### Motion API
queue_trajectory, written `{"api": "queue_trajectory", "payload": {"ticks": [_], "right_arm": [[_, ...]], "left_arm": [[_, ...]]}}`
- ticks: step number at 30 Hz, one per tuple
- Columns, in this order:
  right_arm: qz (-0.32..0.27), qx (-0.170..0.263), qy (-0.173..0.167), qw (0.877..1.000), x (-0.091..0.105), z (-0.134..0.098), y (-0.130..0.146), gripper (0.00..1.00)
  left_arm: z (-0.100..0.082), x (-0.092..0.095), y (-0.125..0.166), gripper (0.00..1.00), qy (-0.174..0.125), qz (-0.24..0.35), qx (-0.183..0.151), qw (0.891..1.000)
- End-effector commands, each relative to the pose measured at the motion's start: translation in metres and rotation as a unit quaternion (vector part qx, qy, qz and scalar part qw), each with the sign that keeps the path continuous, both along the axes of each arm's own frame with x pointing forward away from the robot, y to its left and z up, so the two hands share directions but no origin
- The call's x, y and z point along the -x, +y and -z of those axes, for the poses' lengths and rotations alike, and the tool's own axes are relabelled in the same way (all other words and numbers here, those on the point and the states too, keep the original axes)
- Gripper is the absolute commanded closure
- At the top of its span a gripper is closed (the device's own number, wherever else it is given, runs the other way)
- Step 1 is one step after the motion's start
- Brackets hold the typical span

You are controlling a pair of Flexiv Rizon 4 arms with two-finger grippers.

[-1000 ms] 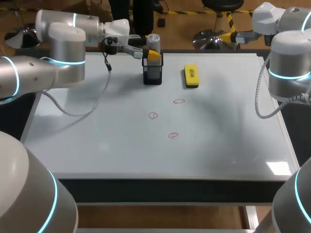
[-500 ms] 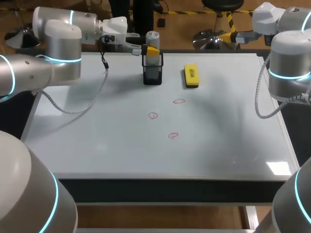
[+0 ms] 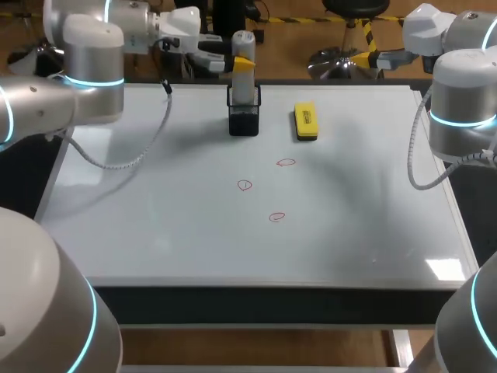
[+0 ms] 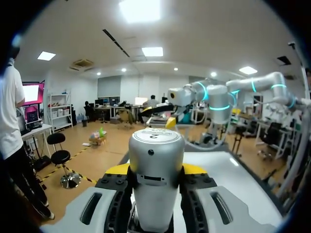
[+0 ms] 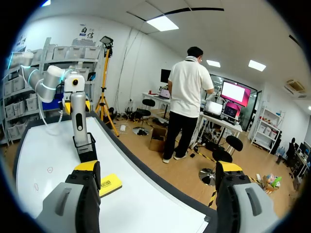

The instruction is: Pick up the inspection probe, press it on each red-marked spot on the whiteboard one by one, put down the probe, pick up the eraser, and wipe off all the red marks.

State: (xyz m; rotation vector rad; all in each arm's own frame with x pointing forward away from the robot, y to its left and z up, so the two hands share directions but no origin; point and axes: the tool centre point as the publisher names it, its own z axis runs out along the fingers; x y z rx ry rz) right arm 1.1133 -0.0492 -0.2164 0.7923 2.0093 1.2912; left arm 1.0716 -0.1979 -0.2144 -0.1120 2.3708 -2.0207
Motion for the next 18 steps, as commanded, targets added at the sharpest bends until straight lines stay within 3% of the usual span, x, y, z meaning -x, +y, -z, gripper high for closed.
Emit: {"api": "queue_trajectory", "payload": {"ticks": [1,9,18], "right_arm": [[0.000,0.000,0.001,1.000,-0.001,0.000,0.000,0.00],[0.000,0.000,0.001,1.000,-0.001,0.000,0.000,0.00],[0.000,0.000,0.001,1.000,-0.001,0.000,0.000,0.00]], "left_arm": [[-0.019,0.010,0.005,1.00,0.001,-0.002,0.001,1.000],[-0.049,0.014,0.021,1.00,0.006,0.000,0.020,1.000],[-0.070,0.020,0.063,1.00,-0.004,-0.012,0.041,0.999]]}}
